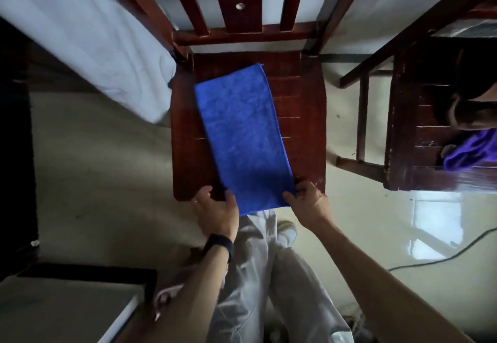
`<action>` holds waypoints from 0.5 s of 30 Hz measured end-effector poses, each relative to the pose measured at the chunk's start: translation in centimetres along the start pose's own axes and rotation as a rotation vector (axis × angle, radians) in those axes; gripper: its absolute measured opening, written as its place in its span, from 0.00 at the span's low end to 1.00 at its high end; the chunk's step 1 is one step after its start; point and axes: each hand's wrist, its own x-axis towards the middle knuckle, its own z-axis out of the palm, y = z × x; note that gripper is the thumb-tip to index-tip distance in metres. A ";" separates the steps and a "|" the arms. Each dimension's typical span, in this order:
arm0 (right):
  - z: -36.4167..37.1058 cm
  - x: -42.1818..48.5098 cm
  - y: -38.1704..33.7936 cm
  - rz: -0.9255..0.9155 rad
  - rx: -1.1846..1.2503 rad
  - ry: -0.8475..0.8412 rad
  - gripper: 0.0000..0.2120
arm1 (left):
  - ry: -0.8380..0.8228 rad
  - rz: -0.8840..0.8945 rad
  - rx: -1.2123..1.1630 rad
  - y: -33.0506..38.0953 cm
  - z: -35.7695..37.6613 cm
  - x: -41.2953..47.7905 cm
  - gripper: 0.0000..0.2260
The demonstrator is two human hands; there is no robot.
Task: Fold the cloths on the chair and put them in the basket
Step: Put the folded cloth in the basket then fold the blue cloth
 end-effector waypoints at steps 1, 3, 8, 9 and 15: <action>-0.3 0.0 -0.1 0.000 -0.008 -0.025 0.17 | -0.074 -0.104 -0.059 -1.0 -0.2 -0.9 0.19; -0.7 -0.3 0.0 0.002 0.008 -0.048 0.15 | -0.239 -0.219 -0.099 -2.5 -0.1 -2.0 0.15; -0.5 -1.2 0.9 0.045 0.226 -0.062 0.13 | -0.327 -0.370 -0.425 -2.9 -0.4 -3.0 0.07; -0.3 -1.5 1.0 0.070 0.313 -0.077 0.13 | -0.337 -0.412 -0.508 -2.7 -0.8 -3.3 0.07; -0.4 -5.3 1.9 0.162 0.489 -0.059 0.13 | -0.326 -0.469 -0.628 -3.1 -4.2 -6.1 0.17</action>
